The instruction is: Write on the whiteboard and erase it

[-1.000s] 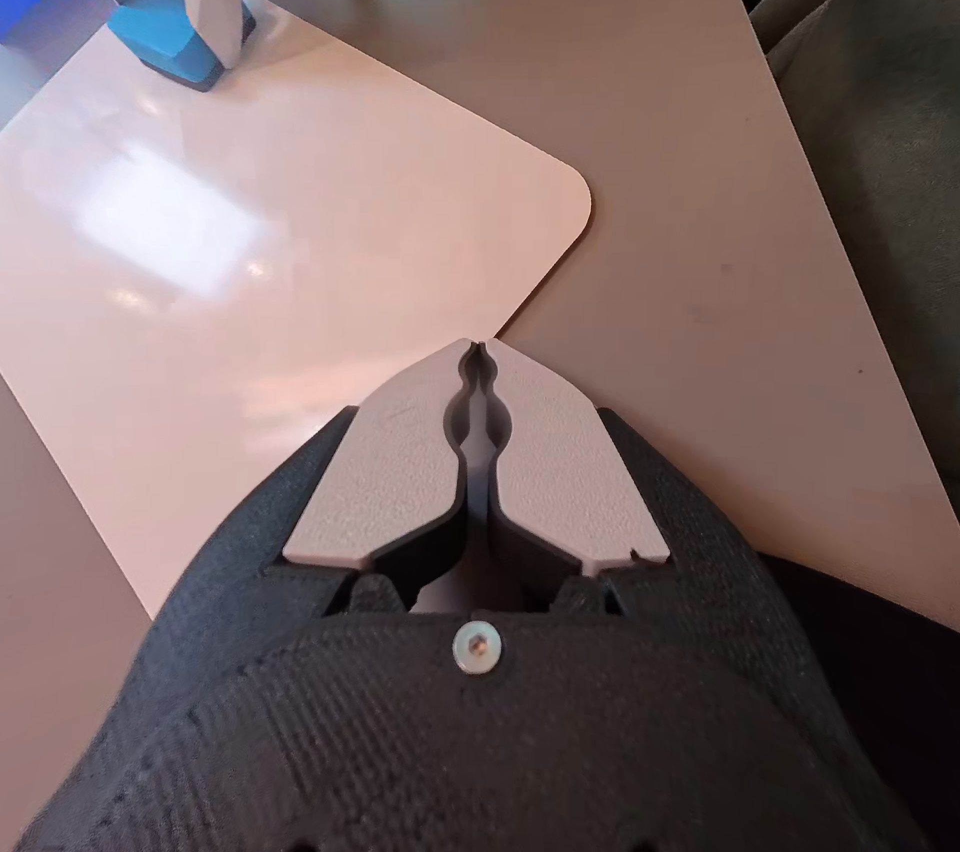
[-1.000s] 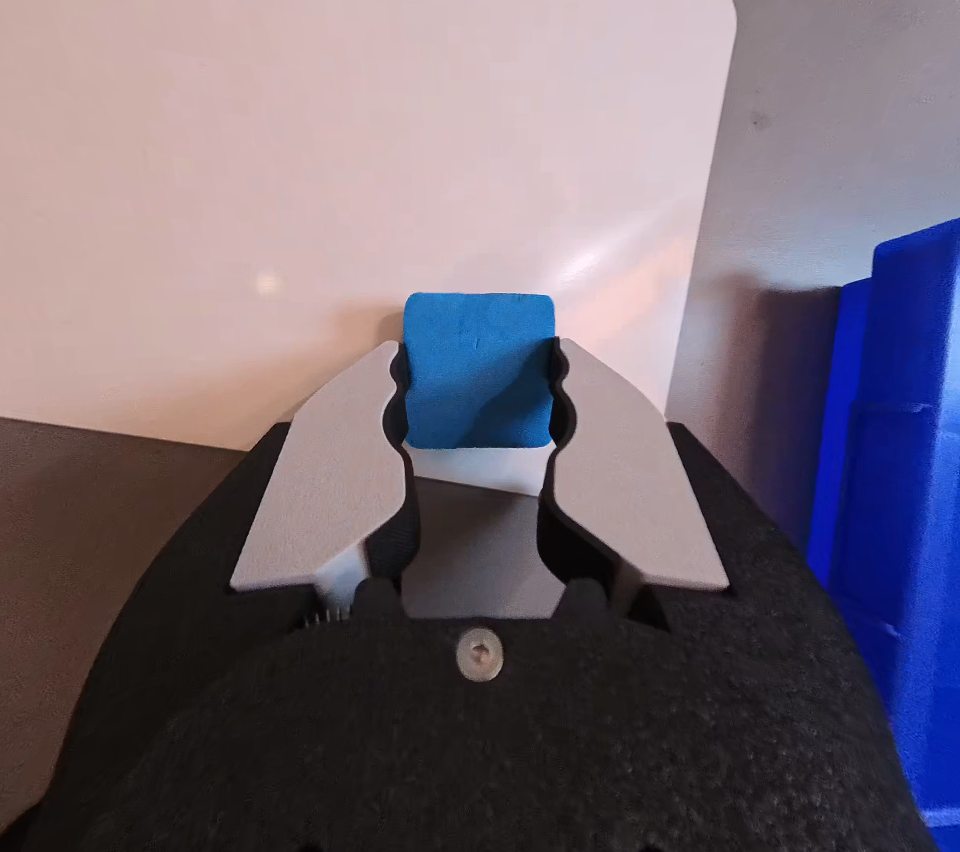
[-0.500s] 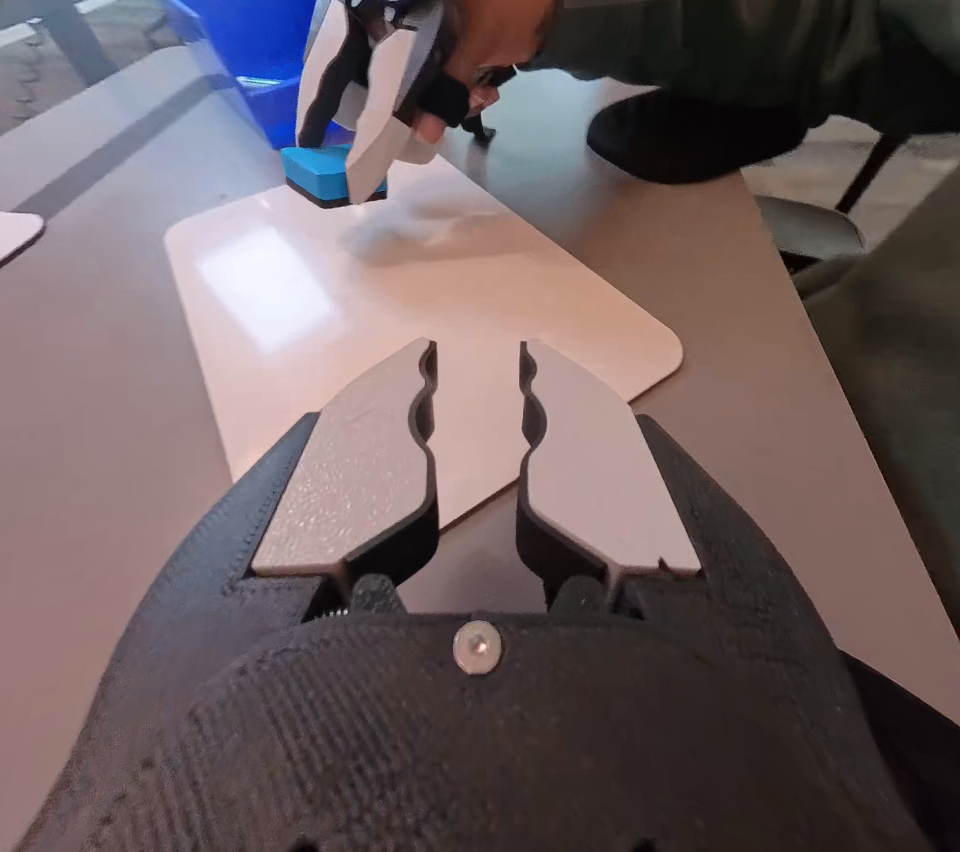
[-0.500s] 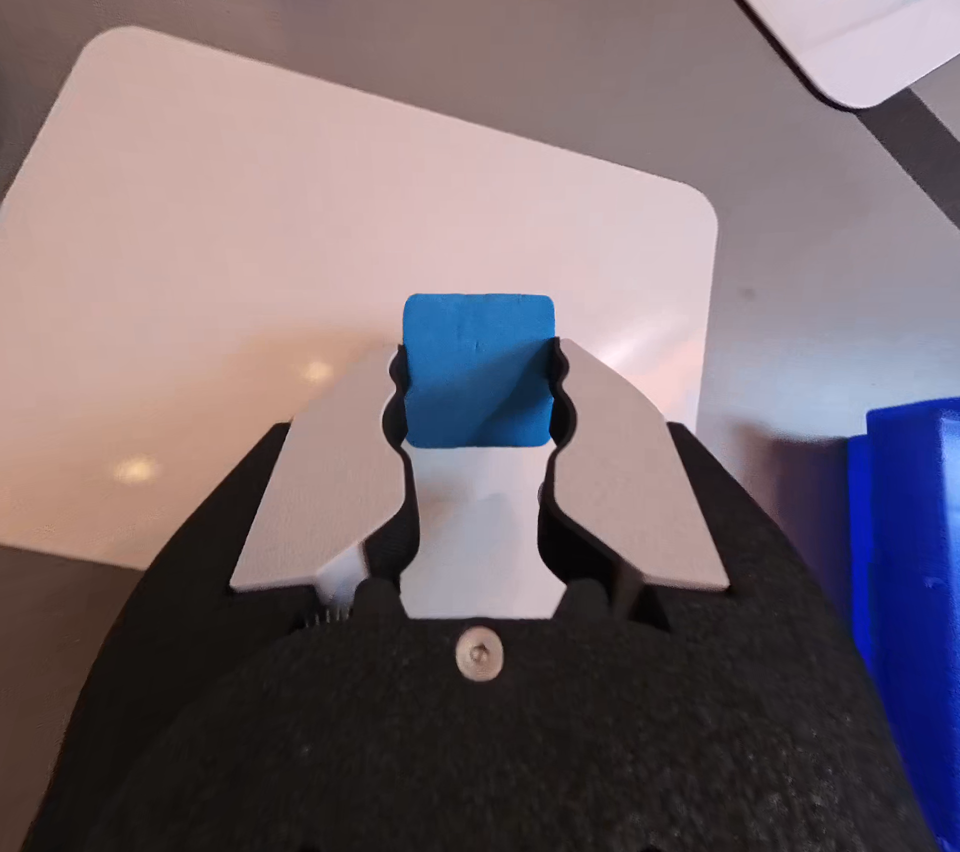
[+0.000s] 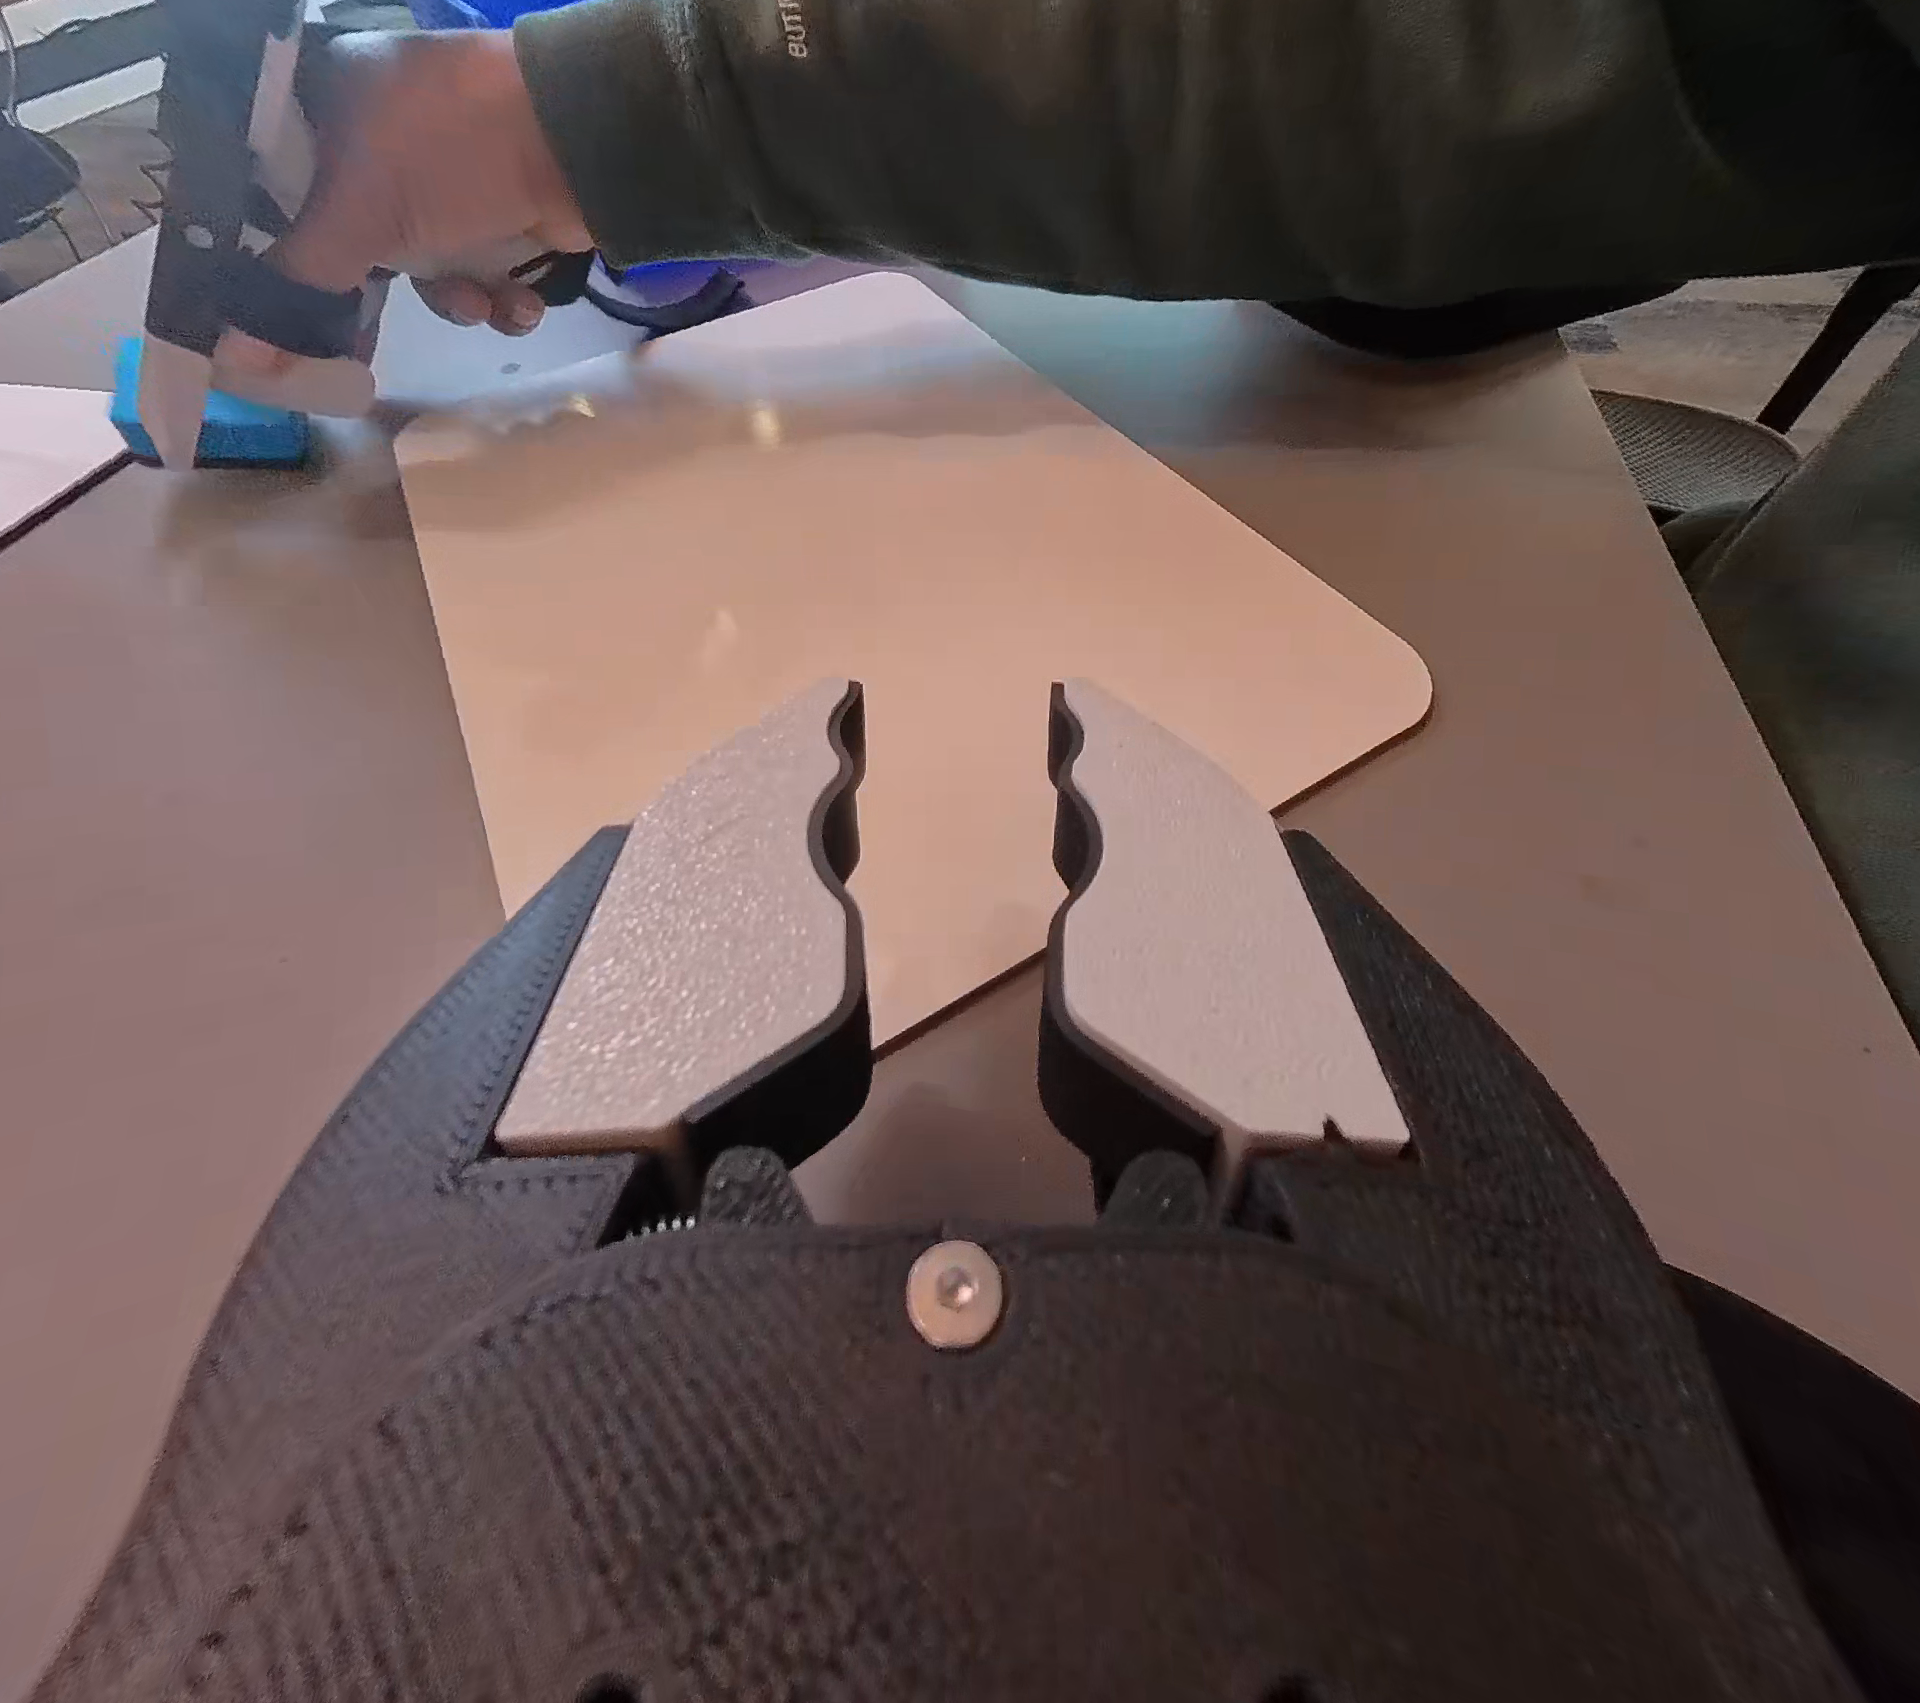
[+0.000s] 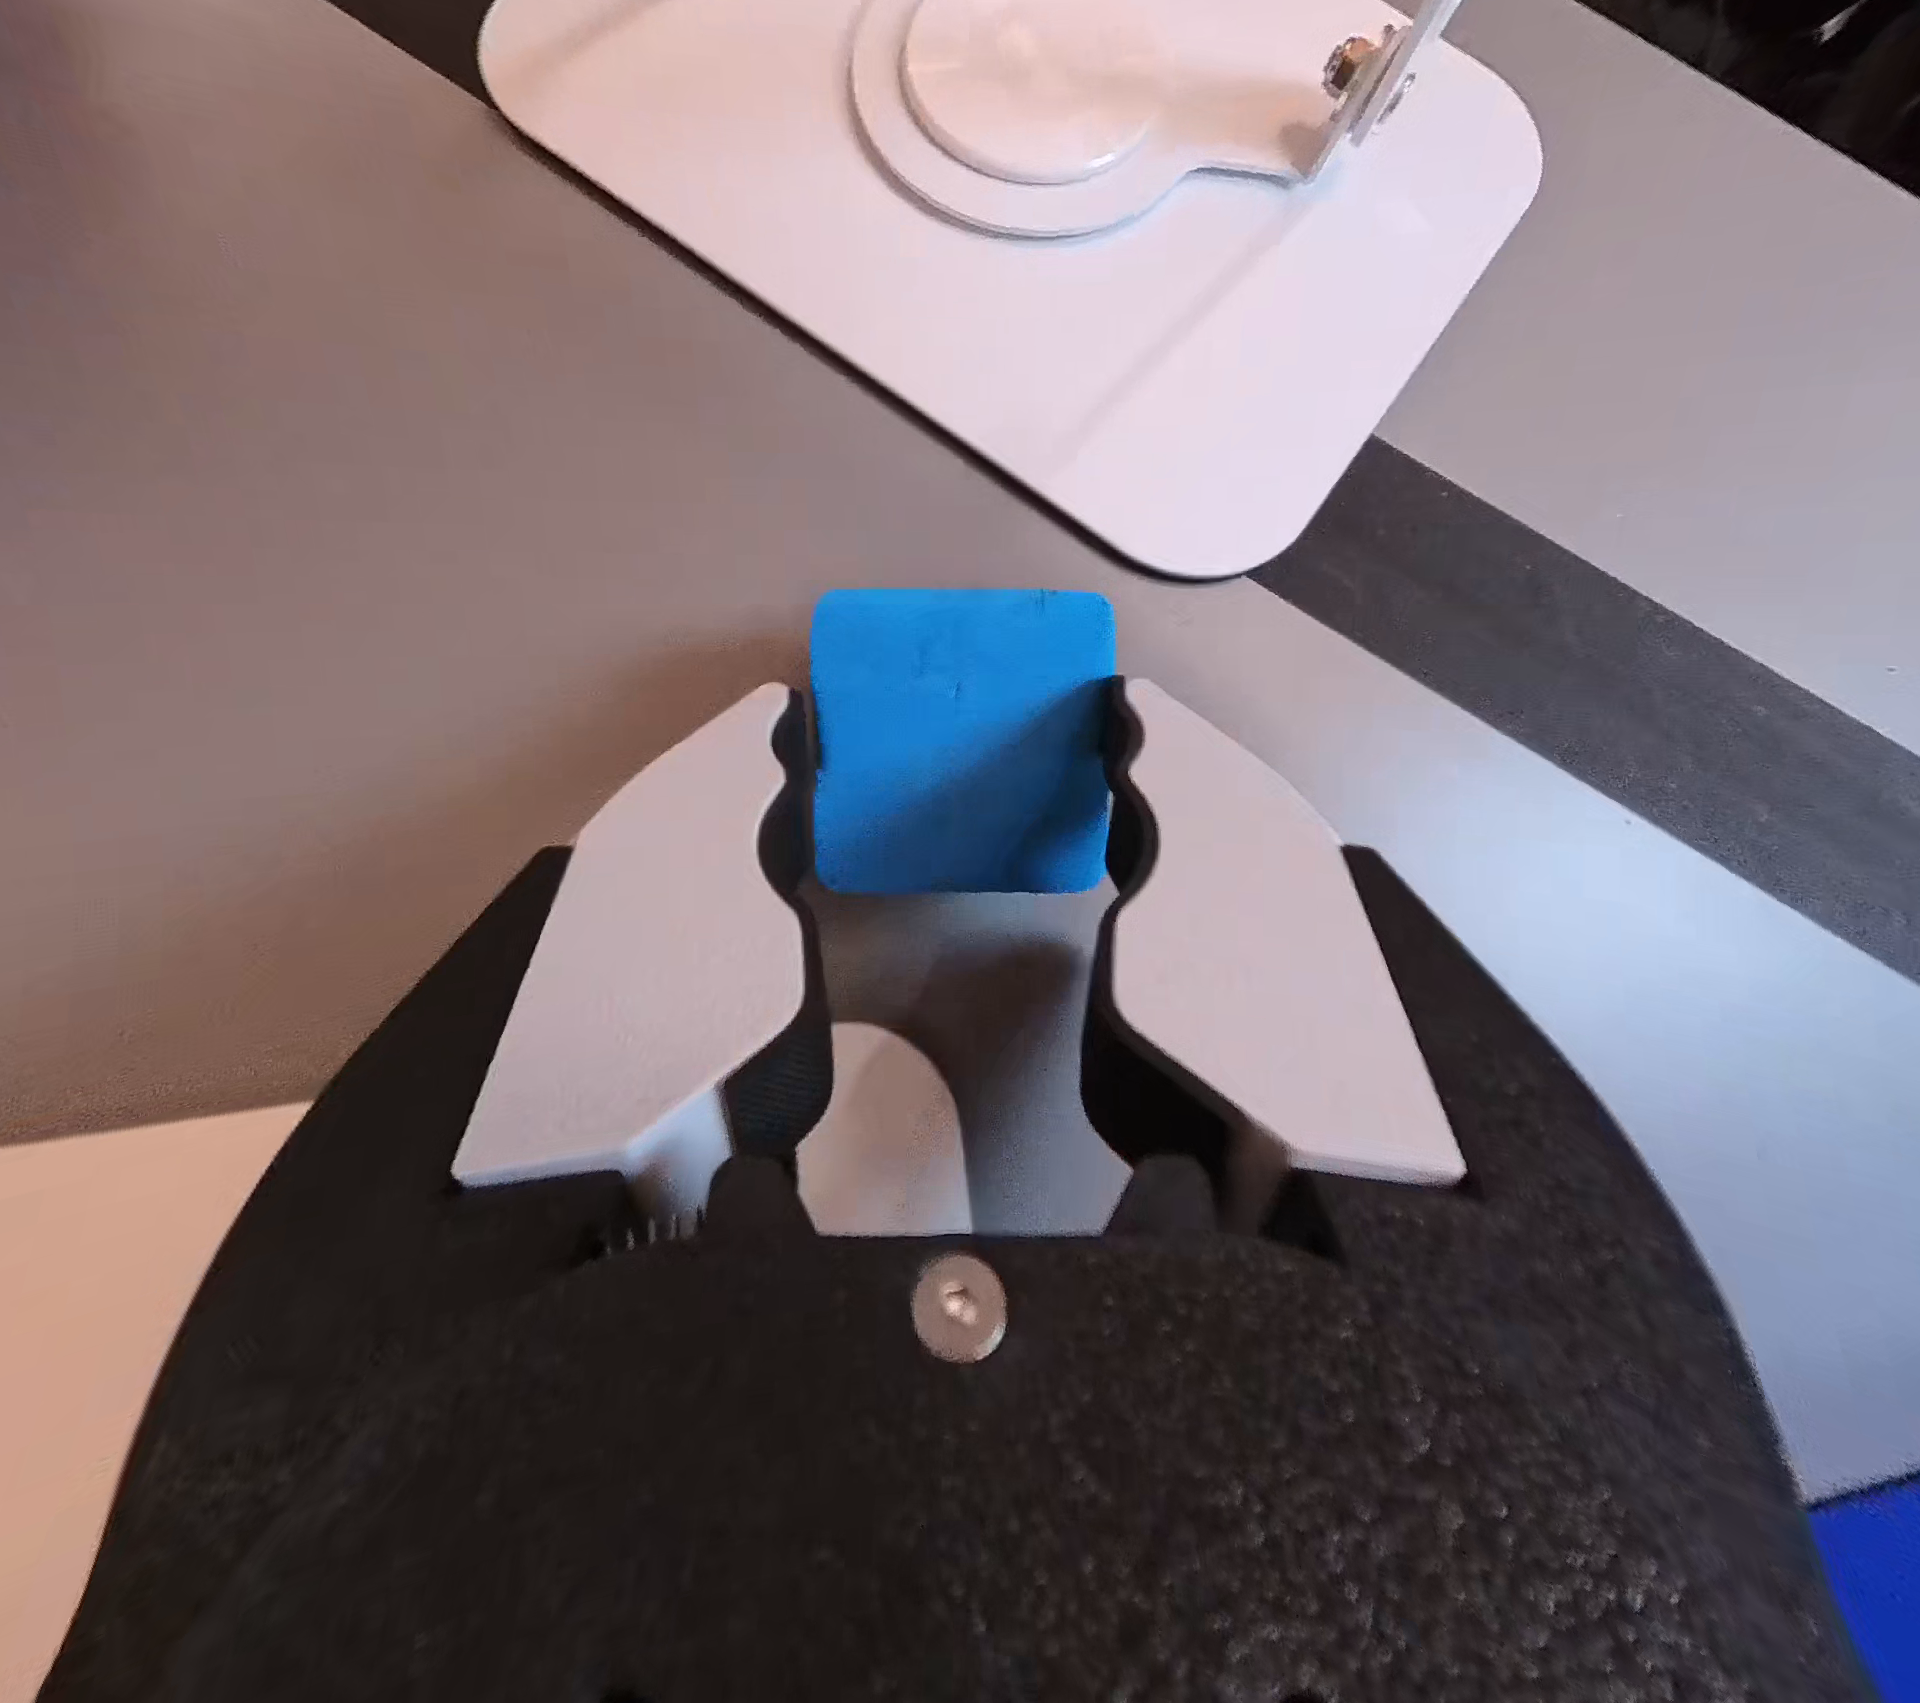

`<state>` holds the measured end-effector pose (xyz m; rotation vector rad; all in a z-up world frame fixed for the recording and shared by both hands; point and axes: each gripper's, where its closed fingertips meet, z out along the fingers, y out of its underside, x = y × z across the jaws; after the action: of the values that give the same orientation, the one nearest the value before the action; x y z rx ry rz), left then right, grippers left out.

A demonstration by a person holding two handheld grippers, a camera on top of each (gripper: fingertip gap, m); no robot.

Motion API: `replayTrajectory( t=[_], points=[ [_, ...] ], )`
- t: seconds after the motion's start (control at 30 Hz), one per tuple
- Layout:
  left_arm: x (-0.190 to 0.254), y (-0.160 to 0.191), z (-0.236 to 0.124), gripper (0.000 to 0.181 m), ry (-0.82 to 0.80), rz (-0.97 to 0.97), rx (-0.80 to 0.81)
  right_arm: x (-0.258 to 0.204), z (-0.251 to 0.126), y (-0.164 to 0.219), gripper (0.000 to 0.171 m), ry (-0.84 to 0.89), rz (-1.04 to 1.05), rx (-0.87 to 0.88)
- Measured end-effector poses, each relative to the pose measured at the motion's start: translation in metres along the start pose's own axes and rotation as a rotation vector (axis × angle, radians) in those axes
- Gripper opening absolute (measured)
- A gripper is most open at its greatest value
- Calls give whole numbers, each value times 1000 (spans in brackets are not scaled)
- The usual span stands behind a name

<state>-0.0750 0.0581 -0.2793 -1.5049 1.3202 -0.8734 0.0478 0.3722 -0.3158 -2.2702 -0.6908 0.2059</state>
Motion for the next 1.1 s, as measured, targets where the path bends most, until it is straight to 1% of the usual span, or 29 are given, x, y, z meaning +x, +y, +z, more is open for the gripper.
replayTrajectory(
  t=[0.03,0.1,0.2,0.3,0.4,0.47,0.53,0.57,0.63,0.7,0.73,0.77,0.8,0.83,0.9,0.97,1.0,1.07,1.1],
  points=[
    [-2,0,-1,34,-3,-5,4,1,4,0,68,-3,8,-6],
    [-5,0,-2,34,-13,-21,11,-4,0,-5,81,-21,-3,41],
    [-9,-2,-4,34,-26,-44,24,-21,-29,-22,85,-51,-67,205],
    [-13,-3,-5,33,-29,-88,31,-47,-75,-28,83,-101,-145,345],
    [-20,-8,-11,29,-44,-130,49,-68,-126,-16,72,-113,-251,468],
    [-29,-15,-19,28,-89,-140,83,-80,-155,1,66,-129,-303,507],
    [-44,-25,-32,21,-166,-126,128,-87,-175,21,56,-137,-345,515],
    [-56,-30,-42,17,-226,-112,145,-87,-182,31,52,-134,-353,518],
    [-86,-40,-68,9,-368,-96,172,-87,-191,48,36,-155,-339,535],
    [-127,-43,-101,1,-547,-92,142,-82,-194,60,18,-159,-308,557],
    [-150,-44,-120,0,-642,-96,131,-79,-194,64,14,-153,-295,564],
    [-172,-40,-137,0,-707,-137,101,-77,-194,65,14,-155,-284,567],
    [-192,-32,-148,3,-740,-214,52,-75,-195,65,13,-163,-273,574],
    [-212,-24,-156,9,-767,-295,20,-75,-198,63,13,-171,-263,589],
    [-249,-6,-168,13,-814,-434,-34,-75,-205,58,13,-173,-253,630],
    [-282,29,-174,29,-859,-566,-179,-76,-208,57,14,-172,-250,661],
    [-297,50,-180,30,-903,-609,-269,-76,-207,58,14,-169,-249,664],
    [-316,88,-184,41,-922,-732,-399,-78,-205,63,14,-175,-255,651],
    [-321,102,-185,37,-922,-802,-420,-79,-204,66,14,-176,-262,646]
  ],
)
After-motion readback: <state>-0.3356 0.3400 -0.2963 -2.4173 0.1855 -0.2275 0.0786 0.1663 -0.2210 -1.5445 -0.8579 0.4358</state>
